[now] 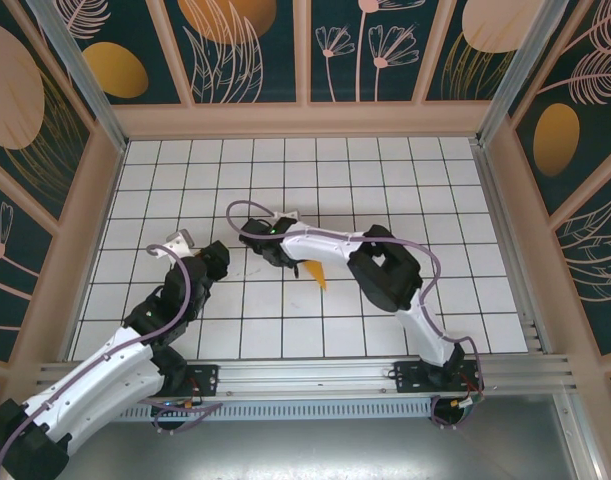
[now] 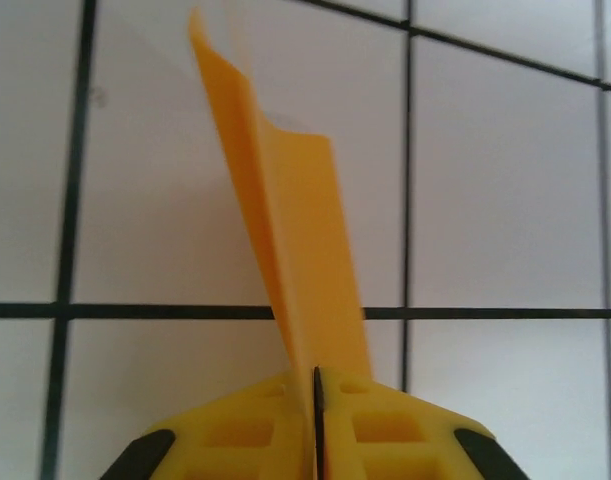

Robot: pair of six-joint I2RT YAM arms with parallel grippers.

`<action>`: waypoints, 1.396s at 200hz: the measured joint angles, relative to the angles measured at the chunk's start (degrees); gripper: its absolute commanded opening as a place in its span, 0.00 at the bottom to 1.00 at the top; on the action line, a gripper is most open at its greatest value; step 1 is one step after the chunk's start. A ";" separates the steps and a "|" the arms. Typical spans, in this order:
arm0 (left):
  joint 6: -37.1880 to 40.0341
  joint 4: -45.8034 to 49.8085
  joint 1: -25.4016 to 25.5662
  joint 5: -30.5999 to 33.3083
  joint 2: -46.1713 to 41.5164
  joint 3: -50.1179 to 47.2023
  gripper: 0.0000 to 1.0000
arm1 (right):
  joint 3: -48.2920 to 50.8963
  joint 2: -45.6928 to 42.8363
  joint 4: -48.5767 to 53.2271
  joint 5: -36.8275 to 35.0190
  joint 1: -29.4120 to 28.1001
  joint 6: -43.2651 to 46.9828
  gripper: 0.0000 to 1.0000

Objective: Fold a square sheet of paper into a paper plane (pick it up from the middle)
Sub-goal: Turn over the paper at the center of the table, then fold the wing for the fifth time at the center of the table.

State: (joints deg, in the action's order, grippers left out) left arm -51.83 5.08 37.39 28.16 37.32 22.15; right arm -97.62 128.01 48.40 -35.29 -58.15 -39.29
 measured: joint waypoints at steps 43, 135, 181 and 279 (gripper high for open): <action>-0.39 0.57 0.00 0.44 0.31 -0.31 0.48 | 6.75 -3.61 -9.77 10.64 0.79 3.32 0.50; -0.37 0.48 0.00 -0.79 3.50 -0.31 0.50 | 36.28 -35.76 -45.35 42.77 8.96 2.47 0.71; 0.50 -2.14 0.00 -3.82 6.64 -0.48 0.53 | 50.82 -43.80 -56.22 49.48 16.83 -1.75 0.41; 2.25 -5.46 0.00 -12.35 19.98 2.05 0.54 | 56.81 -34.16 -68.46 65.81 20.02 -4.55 0.13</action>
State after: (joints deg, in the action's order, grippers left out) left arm -49.58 -0.38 37.39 15.81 57.30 24.21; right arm -40.82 93.84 -20.05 30.52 -38.13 -43.83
